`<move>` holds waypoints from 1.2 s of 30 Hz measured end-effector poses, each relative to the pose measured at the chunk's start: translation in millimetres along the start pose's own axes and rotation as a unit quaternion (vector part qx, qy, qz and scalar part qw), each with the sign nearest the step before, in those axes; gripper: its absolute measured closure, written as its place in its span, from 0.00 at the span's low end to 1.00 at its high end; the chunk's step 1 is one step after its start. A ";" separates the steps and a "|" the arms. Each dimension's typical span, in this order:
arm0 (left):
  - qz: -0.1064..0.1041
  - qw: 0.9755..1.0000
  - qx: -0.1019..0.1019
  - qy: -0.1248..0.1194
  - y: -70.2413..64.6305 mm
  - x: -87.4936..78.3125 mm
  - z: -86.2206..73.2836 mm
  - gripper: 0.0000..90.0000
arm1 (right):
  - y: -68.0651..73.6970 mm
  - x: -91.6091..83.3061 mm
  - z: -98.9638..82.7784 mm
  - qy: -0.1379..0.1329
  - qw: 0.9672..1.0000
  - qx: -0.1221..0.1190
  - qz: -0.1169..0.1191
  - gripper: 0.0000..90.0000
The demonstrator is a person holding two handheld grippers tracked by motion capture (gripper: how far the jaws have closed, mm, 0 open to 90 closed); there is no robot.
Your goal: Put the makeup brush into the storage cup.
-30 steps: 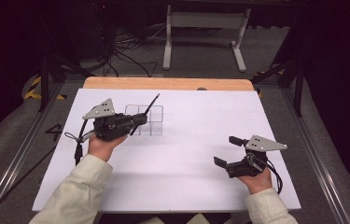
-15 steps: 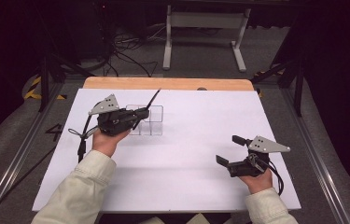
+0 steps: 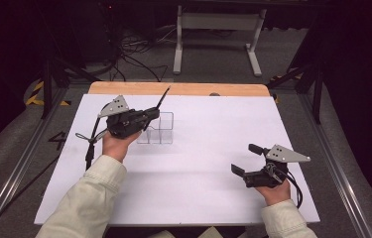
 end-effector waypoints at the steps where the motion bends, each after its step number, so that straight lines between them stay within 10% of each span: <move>1: 0.007 1.000 0.001 -0.001 0.7 1.7 -0.5 0.92 | 0.1 0.0 0.0 0.000 1.000 0.000 0.000 0.01; 36: 0.083 0.996 -0.027 -0.014 21.3 36.3 -15.3 0.92 | 5.0 3.0 -1.5 0.004 1.000 -0.005 0.031 0.02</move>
Point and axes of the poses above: each handheld gripper's, and its own axes: x roughly forward along the jaws, z roughly out of its top, y roughly to its left, the point moved 2 cm from there along x, roughly forward along the jaws, and after that the axes turned 12 degrees about y, right-handed, at the moved point
